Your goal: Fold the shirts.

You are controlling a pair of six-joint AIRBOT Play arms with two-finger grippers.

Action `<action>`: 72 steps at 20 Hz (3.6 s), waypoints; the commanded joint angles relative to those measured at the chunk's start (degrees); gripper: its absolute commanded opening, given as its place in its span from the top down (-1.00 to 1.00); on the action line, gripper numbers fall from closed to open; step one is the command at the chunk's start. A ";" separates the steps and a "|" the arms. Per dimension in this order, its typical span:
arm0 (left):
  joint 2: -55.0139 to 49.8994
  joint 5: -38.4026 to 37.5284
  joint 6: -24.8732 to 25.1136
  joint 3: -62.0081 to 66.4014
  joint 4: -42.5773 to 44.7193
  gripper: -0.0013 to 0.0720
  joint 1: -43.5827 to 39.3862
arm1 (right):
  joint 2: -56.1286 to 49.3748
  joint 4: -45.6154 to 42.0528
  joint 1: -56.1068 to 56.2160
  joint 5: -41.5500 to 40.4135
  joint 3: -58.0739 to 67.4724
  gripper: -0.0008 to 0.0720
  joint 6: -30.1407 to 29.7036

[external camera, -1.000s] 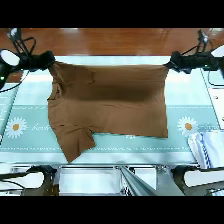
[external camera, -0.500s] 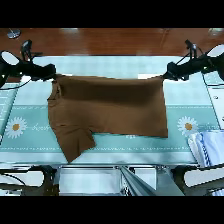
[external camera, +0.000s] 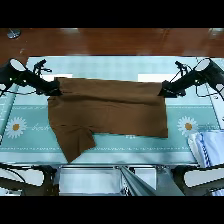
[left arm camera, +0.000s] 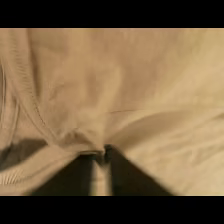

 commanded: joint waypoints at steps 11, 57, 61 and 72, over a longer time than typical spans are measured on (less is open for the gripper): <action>24.96 -6.60 -0.76 -34.38 -2.73 -0.94 17.59 | 39.82 3.34 -11.32 -8.37 -34.67 -0.71 -2.16; 22.69 8.98 13.33 -27.02 -28.15 0.92 14.97 | 23.61 12.96 -2.45 -15.63 -25.22 0.91 -0.70; 12.83 11.52 11.47 -14.93 -28.11 0.92 8.96 | 11.93 13.14 -2.21 -16.15 -14.01 0.91 -0.07; -10.51 5.09 1.86 10.64 -21.57 0.92 4.28 | -1.60 13.07 -2.03 -17.33 0.15 0.91 3.43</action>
